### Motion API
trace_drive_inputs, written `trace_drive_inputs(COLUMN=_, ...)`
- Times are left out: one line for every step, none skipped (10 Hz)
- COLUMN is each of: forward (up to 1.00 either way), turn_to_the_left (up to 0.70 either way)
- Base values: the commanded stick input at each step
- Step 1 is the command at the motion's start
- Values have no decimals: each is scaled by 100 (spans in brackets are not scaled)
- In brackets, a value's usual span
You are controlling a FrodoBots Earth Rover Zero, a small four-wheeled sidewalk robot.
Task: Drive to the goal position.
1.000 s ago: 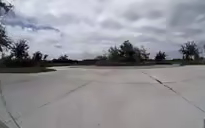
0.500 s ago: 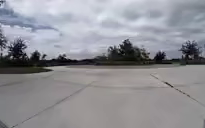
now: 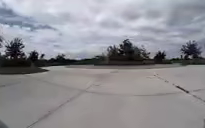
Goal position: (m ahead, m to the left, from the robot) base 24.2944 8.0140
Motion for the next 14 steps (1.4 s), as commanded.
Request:
trace_drive_inputs(forward=85, turn_to_the_left=4)
trace_drive_inputs(forward=85, turn_to_the_left=34)
trace_drive_inputs(forward=85, turn_to_the_left=34)
trace_drive_inputs(forward=85, turn_to_the_left=34)
trace_drive_inputs(forward=85, turn_to_the_left=34)
trace_drive_inputs(forward=85, turn_to_the_left=34)
trace_drive_inputs(forward=85, turn_to_the_left=34)
trace_drive_inputs(forward=85, turn_to_the_left=34)
trace_drive_inputs(forward=85, turn_to_the_left=34)
trace_drive_inputs(forward=85, turn_to_the_left=14)
trace_drive_inputs(forward=85, turn_to_the_left=0)
trace_drive_inputs(forward=85, turn_to_the_left=0)
trace_drive_inputs(forward=85, turn_to_the_left=0)
trace_drive_inputs(forward=85, turn_to_the_left=0)
